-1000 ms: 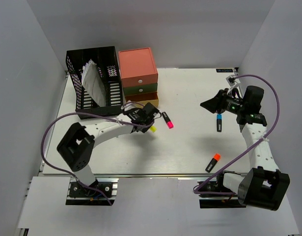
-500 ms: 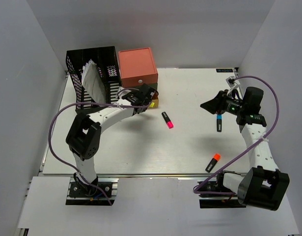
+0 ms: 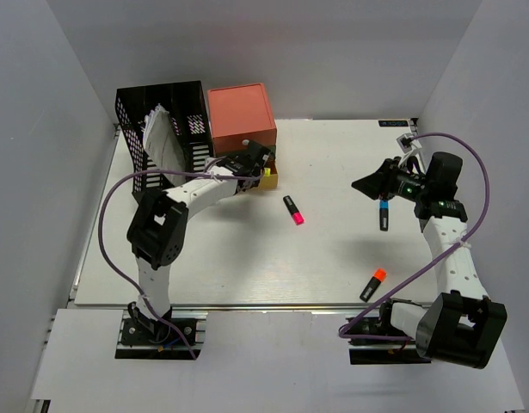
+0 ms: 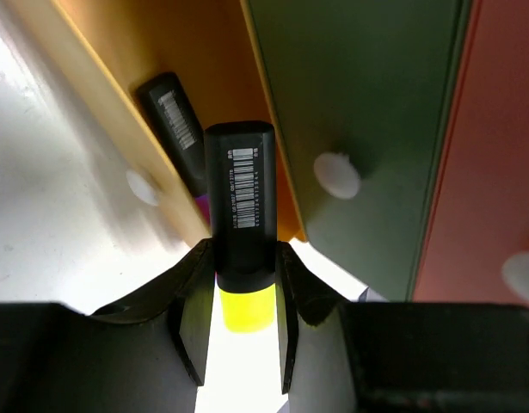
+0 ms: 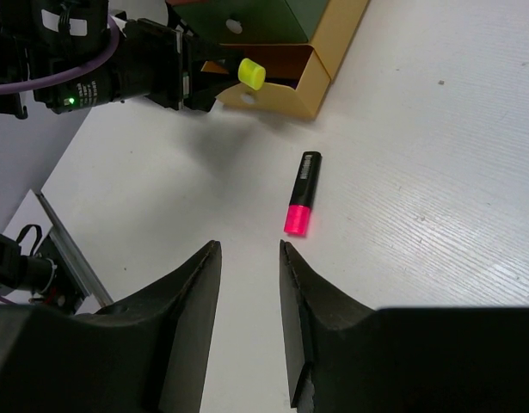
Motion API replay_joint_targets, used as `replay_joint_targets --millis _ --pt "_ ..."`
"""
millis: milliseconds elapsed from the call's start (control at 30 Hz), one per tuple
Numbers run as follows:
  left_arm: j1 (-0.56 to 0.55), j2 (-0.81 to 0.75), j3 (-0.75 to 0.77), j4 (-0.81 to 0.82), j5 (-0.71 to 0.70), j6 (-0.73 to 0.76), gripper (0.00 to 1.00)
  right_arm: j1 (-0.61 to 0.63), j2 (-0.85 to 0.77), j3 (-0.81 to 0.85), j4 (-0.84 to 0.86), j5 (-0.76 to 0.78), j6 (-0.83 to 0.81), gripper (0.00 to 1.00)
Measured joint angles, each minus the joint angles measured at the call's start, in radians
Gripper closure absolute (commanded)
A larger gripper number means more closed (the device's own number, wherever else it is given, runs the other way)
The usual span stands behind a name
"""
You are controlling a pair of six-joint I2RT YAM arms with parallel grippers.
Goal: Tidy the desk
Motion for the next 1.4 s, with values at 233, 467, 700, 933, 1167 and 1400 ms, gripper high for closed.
replay_joint_targets --millis 233,467,700,933,1167,1400 --pt "0.028 0.0 0.002 0.003 0.003 -0.042 0.75 -0.008 0.0 0.0 0.0 -0.002 0.0 0.61" --pt "0.048 0.0 -0.025 0.039 0.021 -0.055 0.37 -0.016 0.004 0.0 0.0 -0.006 0.0 0.61" --pt "0.052 -0.008 -0.055 0.085 0.039 -0.053 0.35 -0.023 0.019 0.0 -0.001 -0.023 -0.002 0.6" --pt "0.062 -0.09 -0.196 0.229 0.09 0.07 0.64 -0.028 0.022 0.0 -0.007 -0.034 -0.066 0.6" --pt "0.074 -0.404 -0.579 0.634 0.213 0.463 0.55 -0.026 0.045 0.002 -0.077 0.086 -0.228 0.52" --pt "0.115 -0.652 -0.731 0.86 0.517 1.041 0.14 -0.024 0.145 0.047 -0.217 0.304 -0.402 0.29"
